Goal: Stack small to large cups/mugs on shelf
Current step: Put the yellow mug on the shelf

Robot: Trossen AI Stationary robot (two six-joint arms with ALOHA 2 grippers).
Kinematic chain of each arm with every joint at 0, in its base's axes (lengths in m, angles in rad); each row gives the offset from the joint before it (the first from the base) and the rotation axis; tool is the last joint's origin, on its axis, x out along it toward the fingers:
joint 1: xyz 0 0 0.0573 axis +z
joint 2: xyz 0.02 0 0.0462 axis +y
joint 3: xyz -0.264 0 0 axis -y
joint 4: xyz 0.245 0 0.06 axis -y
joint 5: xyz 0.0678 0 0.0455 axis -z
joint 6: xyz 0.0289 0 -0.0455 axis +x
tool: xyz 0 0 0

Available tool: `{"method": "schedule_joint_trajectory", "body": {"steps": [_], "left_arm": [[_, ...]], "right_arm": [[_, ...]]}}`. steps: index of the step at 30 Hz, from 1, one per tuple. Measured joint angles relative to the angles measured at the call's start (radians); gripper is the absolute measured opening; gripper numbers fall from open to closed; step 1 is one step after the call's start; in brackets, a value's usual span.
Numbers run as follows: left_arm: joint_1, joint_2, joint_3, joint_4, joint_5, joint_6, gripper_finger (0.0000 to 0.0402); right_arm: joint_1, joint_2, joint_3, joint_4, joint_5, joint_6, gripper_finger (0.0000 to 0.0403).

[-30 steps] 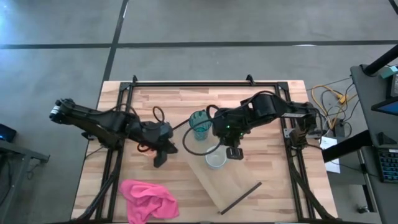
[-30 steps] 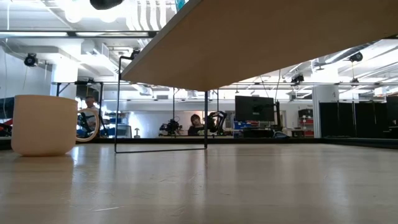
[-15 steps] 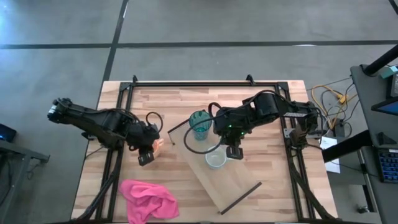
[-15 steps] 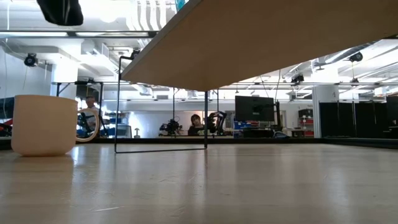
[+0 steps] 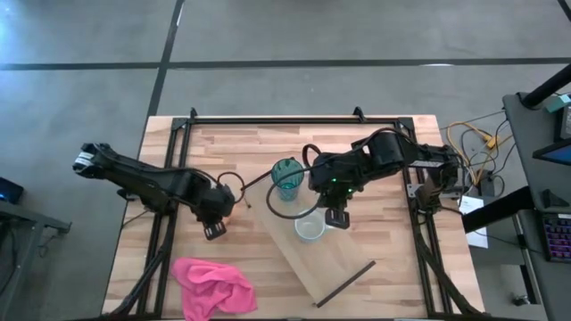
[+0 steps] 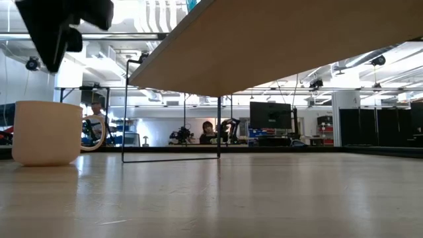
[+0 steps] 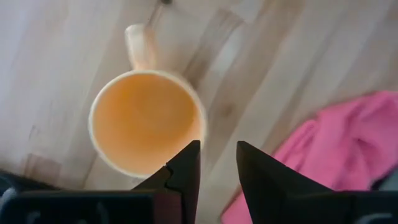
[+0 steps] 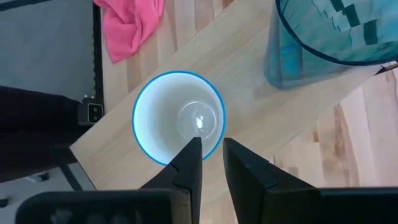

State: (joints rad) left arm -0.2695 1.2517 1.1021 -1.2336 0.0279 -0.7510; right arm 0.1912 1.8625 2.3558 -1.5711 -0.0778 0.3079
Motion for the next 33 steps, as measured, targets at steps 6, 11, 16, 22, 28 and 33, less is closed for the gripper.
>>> {"method": "schedule_joint_trajectory", "body": {"steps": [6,11,16,22,28,33], "left_arm": [[0.002,0.064,-0.024,0.008,-0.006,-0.002,0.0091],[0.003,0.114,-0.025,0.06,-0.012,0.005,0.0091],[0.009,0.16,-0.027,0.063,-0.015,-0.003,0.0091],[0.029,0.186,-0.027,0.063,-0.041,-0.03,0.0091],[0.041,0.18,-0.027,0.065,-0.041,-0.056,0.0091],[0.041,0.185,-0.03,0.065,-0.041,-0.094,0.0091]], "right_arm": [[0.005,-0.022,0.0,0.0,0.0,0.0,0.0059],[0.005,-0.042,0.0,0.0,0.0,0.0,0.0059],[0.005,-0.048,0.0,0.0,0.0,0.0,0.0059],[0.007,-0.05,0.0,0.0,0.0,-0.001,0.0059],[0.008,-0.057,0.0,0.0,0.0,-0.019,0.0059],[0.008,-0.06,0.0,0.0,0.0,-0.021,0.0059]]}}
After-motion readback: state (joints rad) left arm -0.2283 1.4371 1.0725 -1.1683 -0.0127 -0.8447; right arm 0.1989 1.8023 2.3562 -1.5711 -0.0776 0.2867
